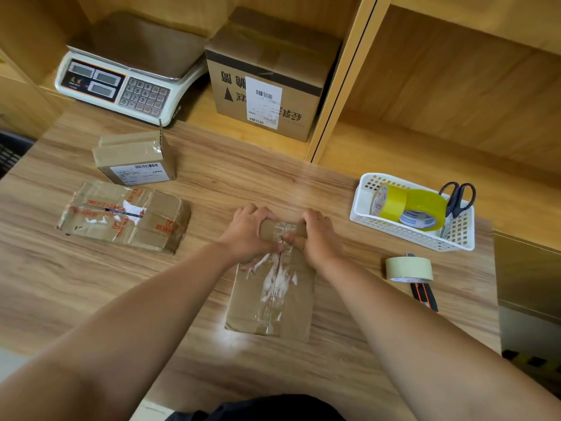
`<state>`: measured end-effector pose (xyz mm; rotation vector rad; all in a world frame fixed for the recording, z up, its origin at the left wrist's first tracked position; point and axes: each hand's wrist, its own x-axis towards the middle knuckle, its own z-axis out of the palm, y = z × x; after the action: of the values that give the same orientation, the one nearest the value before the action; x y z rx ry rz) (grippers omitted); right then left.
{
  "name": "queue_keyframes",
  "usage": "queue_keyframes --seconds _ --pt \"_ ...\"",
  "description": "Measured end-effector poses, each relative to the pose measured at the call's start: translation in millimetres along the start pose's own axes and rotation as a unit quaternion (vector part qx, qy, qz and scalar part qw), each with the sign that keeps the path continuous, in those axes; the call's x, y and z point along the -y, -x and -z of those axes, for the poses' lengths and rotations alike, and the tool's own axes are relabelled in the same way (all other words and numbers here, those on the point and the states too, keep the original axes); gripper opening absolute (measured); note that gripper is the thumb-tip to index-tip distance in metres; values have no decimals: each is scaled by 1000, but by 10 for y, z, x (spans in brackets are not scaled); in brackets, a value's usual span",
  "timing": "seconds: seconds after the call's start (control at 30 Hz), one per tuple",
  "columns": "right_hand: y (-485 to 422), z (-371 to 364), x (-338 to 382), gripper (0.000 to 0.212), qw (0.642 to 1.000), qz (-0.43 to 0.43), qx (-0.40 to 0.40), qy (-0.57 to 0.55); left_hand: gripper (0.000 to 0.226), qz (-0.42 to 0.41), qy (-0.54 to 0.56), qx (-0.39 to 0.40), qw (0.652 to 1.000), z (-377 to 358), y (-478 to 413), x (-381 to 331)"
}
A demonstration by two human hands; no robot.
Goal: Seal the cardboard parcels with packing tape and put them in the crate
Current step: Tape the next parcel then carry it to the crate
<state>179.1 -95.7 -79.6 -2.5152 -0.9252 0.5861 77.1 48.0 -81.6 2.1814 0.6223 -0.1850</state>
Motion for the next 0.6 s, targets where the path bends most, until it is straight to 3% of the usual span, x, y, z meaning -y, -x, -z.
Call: queue_keyframes --seconds 0.13,0.27,0.43,0.6 --pt "-21 -39 3 35 999 -20 -26 -5 31 21 55 -49 997 -53 -73 -3" --pt "-40 -44 23 31 999 -39 -31 8 25 33 79 -72 994 -98 -90 -10" --pt "-41 -37 30 39 997 -56 -7 46 19 39 85 -99 991 -130 -86 -18" --pt "62 7 -29 54 999 4 33 33 17 27 48 -110 992 -131 -76 -39"
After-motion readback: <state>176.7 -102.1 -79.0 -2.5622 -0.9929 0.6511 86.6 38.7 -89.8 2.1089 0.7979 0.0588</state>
